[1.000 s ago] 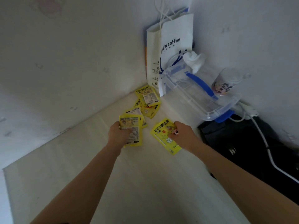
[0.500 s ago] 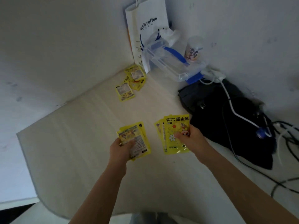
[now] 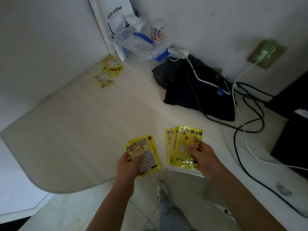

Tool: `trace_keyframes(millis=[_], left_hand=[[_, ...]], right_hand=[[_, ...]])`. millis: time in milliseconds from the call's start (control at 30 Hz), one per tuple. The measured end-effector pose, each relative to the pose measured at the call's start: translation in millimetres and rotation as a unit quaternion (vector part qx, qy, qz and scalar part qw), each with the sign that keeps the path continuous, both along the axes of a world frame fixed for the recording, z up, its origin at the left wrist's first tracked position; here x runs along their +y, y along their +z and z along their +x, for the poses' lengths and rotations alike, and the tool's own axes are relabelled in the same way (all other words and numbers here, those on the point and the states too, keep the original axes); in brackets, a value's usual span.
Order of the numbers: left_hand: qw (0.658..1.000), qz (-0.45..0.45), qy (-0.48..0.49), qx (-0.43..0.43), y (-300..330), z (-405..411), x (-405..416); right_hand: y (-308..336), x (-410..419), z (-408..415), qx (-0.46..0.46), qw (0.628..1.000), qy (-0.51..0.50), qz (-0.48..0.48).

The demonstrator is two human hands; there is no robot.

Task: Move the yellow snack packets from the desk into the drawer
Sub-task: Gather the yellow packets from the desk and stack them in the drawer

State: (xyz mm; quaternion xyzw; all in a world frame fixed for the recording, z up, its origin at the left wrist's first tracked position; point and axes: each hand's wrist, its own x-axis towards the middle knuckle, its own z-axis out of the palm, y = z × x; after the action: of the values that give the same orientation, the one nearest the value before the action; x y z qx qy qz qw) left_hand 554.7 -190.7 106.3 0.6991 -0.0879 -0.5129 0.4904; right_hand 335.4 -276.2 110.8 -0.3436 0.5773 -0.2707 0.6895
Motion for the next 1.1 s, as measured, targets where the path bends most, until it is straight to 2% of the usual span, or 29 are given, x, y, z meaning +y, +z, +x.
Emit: trace_keyframes(millis=[267,633,800,1100], left_hand=[[0.994,0.014,-0.105,0.006,-9.6,-54.5,79.2],[0.976,0.042,-0.212,-0.02,-14.8,-154.9,160.2],[0.959,0.056,-0.275,-0.042,-23.1,-221.3,185.3],[0.934,0.086,-0.342,-0.055,-35.1,-378.7,238.5]], right_hand=[[-28.3,124.4,-60.7,0.049,0.99,-0.132,0.016],[-21.9,260.9,-158.9,0.046,0.96,-0.272,0.041],[-36.6,306.5,-224.3,0.062,0.947,-0.311,0.055],[-57.0,371.2,-376.0,0.075,0.944,-0.311,0.084]])
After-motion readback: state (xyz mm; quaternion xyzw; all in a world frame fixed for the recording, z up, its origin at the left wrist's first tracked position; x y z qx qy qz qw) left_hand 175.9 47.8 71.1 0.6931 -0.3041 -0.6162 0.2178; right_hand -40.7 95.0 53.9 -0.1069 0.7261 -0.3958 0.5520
